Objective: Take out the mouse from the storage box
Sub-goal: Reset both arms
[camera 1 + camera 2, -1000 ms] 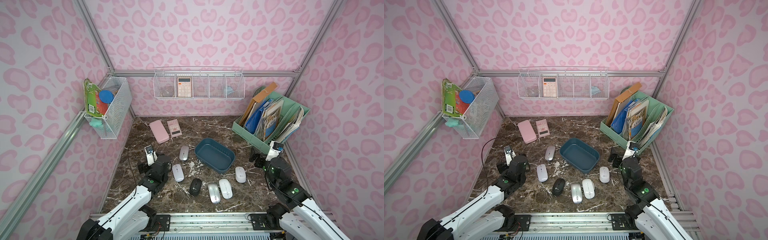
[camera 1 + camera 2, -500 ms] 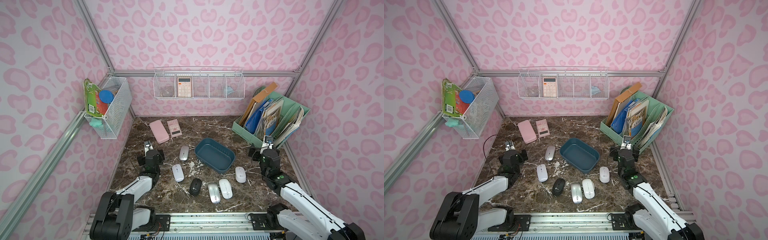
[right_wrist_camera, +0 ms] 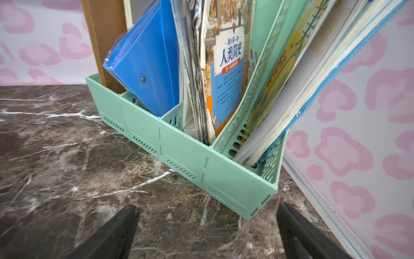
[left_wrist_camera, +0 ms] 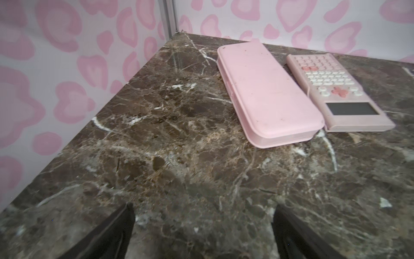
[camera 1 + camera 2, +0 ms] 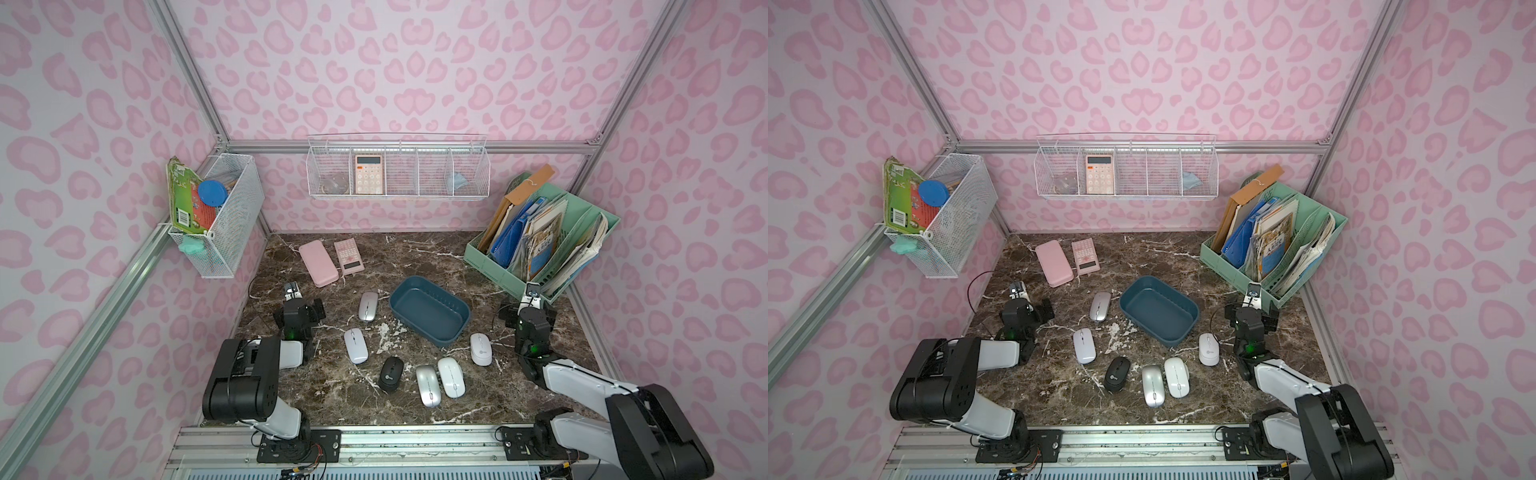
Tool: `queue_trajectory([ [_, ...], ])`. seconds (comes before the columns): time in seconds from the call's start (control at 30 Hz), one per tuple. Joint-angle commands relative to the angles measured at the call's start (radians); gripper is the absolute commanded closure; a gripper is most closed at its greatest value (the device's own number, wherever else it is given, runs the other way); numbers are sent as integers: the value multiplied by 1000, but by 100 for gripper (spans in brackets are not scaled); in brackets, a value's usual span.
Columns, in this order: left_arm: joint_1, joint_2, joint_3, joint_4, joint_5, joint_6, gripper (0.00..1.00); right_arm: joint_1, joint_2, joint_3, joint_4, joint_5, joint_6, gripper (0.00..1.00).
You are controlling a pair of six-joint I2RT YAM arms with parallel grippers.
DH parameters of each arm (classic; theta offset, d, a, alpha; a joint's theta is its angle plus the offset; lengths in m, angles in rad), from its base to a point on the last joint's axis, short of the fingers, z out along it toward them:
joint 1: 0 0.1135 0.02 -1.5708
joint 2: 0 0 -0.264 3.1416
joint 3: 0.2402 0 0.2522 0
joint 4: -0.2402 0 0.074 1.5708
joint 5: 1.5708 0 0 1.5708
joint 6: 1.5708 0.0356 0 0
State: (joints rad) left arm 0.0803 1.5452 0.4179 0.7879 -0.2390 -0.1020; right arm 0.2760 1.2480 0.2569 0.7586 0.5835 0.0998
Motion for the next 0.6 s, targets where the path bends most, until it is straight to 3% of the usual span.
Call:
queue_trajectory([
  [0.0,29,-5,14,-10,64,-44,1,-41,82,-33,258,-1,-30,0],
  [0.3,29,-10,21,-29,61,-48,1,-88,133,-93,504,-51,-149,0],
  [0.53,28,-11,22,-33,60,-47,1,-167,116,-95,478,-241,-102,0],
  [0.57,27,-12,22,-33,58,-46,1,-195,134,-125,535,-318,-81,0],
])
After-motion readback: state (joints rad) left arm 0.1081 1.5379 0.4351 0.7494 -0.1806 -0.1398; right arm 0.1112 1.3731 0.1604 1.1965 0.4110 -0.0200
